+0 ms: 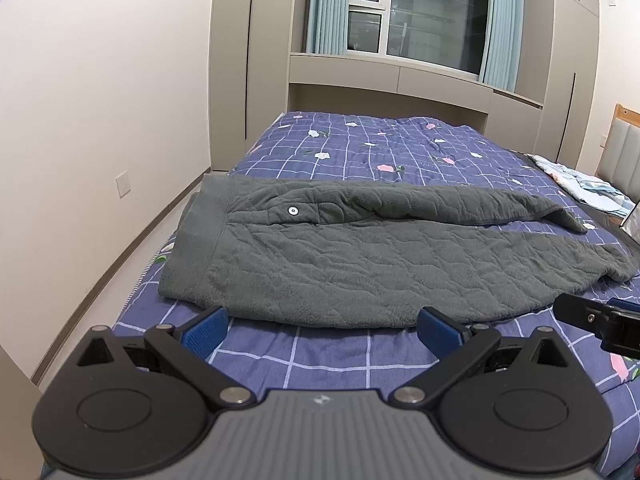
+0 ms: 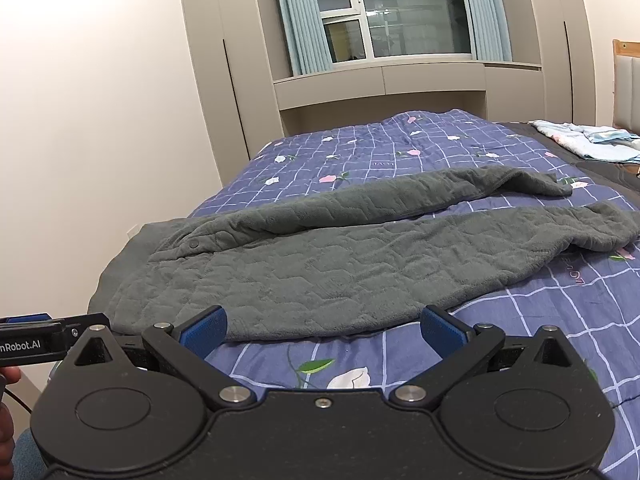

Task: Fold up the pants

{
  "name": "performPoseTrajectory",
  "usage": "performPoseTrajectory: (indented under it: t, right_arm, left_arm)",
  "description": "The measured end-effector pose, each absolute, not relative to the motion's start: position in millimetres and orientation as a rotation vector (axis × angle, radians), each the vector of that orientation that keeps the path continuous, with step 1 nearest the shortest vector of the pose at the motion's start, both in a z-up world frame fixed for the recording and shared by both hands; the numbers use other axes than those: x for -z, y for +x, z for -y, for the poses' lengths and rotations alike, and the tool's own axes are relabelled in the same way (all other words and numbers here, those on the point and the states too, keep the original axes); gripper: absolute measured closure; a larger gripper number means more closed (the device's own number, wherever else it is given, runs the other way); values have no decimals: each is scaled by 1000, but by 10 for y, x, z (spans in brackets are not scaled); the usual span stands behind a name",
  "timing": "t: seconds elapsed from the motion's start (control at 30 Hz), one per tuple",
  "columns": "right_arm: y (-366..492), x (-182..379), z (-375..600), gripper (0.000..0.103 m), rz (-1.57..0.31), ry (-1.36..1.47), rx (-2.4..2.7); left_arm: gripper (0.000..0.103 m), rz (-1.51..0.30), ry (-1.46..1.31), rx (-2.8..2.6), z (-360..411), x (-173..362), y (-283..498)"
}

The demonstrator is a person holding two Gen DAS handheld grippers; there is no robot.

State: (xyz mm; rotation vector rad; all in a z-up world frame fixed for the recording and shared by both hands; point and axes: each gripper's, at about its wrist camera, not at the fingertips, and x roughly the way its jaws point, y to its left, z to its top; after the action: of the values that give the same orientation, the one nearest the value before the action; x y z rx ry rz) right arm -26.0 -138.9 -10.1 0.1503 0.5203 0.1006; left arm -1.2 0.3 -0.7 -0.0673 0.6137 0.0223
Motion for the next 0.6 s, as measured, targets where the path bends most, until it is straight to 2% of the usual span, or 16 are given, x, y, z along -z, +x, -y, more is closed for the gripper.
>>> performPoseTrajectory:
  t: [0.6]
  right_arm:
    - [-239, 118, 1401, 0, -524, 151, -101]
  left_arm:
    - [0, -616, -69, -21, -12, 15, -12]
